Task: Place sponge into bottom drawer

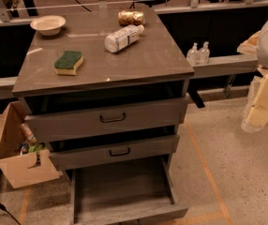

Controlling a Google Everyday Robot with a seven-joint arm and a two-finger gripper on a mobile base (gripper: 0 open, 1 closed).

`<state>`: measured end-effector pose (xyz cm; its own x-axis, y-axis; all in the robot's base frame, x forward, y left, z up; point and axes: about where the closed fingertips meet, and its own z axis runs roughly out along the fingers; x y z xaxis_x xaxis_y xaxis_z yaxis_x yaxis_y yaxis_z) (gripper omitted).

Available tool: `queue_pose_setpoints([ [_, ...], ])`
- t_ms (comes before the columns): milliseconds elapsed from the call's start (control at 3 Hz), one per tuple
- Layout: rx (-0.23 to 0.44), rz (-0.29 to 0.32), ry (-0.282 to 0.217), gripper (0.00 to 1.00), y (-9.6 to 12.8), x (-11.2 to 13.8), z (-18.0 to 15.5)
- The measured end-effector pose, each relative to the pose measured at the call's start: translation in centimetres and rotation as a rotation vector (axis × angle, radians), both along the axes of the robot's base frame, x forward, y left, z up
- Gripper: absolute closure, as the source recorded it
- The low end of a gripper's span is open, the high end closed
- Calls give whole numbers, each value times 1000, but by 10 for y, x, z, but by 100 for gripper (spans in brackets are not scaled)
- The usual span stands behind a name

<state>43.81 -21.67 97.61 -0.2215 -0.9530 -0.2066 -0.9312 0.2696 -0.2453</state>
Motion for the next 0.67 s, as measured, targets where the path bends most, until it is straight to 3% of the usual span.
queue_pose_setpoints([
  [333,0,0,0,0,0,0,0],
  [667,-19,96,-24,0,19,10,3],
])
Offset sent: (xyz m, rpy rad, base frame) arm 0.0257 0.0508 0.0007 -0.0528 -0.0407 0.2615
